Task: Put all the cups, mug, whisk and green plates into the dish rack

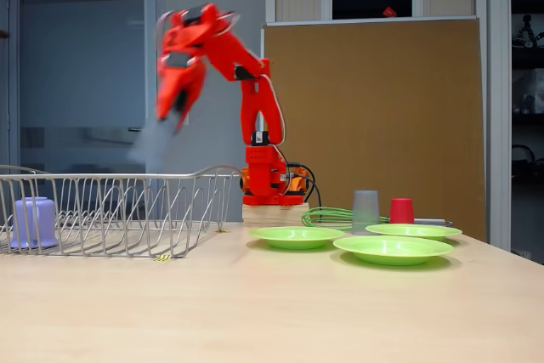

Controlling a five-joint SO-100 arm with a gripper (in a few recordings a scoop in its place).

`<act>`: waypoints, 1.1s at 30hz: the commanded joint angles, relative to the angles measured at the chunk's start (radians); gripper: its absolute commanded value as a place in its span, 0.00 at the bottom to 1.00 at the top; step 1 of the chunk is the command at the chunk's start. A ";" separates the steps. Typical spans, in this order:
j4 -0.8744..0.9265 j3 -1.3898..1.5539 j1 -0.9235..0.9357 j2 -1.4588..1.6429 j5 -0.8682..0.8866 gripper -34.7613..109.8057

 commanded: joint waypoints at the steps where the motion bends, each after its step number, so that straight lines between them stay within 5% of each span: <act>1: -0.012 -0.155 0.077 -0.150 -0.072 0.29; 12: 0.043 -0.632 0.210 -0.624 -0.176 0.30; 27: 0.117 -0.713 0.301 -0.729 -0.255 0.52; 33: 0.123 -0.742 0.305 -0.730 -0.267 0.53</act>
